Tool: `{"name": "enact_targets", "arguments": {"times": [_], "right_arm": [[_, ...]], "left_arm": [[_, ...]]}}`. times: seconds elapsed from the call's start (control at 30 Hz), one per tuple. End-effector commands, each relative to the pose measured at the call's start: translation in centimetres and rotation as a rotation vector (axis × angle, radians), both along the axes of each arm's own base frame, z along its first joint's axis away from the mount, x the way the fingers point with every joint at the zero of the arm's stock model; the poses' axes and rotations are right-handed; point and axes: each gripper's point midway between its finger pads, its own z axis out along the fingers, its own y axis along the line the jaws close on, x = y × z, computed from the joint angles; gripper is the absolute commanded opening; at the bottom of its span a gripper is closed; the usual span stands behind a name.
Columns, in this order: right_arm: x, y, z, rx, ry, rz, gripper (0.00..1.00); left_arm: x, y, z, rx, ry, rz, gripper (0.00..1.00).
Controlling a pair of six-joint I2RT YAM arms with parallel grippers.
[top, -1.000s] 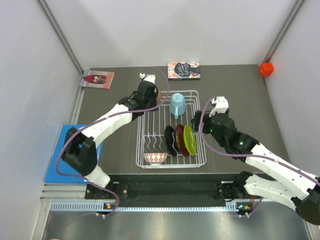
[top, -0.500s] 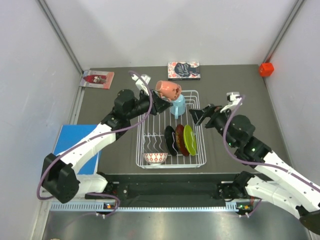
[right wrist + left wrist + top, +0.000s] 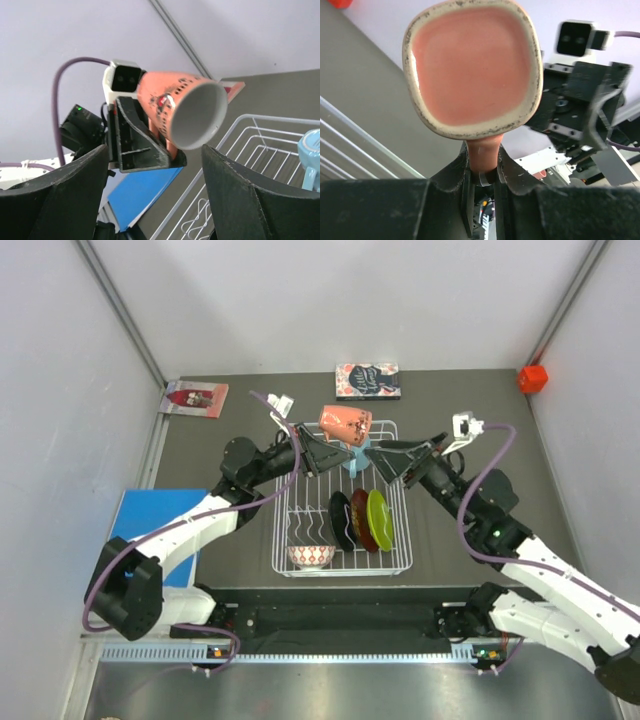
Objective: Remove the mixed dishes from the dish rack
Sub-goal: Place the cup at the center of the board.
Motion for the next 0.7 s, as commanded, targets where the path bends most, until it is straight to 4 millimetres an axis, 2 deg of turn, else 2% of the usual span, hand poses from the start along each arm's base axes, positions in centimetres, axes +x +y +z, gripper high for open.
{"name": "enact_targets", "arguments": {"times": [0.0,0.13,0.5,0.6,0.67], "right_arm": [[0.1,1.1,2.0,0.057,-0.027,0.056,0.74],[0.8,1.9,2.0,0.06,-0.031,0.066,0.71],[1.9,2.8,3.2,0.092,-0.064,0.065,0.63],[2.3,3.0,3.3,0.094,-0.064,0.058,0.6],[2.5,3.2,3.5,0.093,-0.07,0.054,0.54]], "left_arm": [[-1.4,0.5,4.6,-0.114,-0.148,-0.041,0.0],[-1.3,0.4,4.2,-0.111,-0.138,-0.043,0.0],[-1.3,0.1,3.3,-0.104,-0.116,-0.068,0.0],[-1.3,0.0,3.0,-0.102,-0.107,-0.074,0.0],[-1.3,-0.1,2.8,-0.103,-0.1,-0.076,0.0]]}}
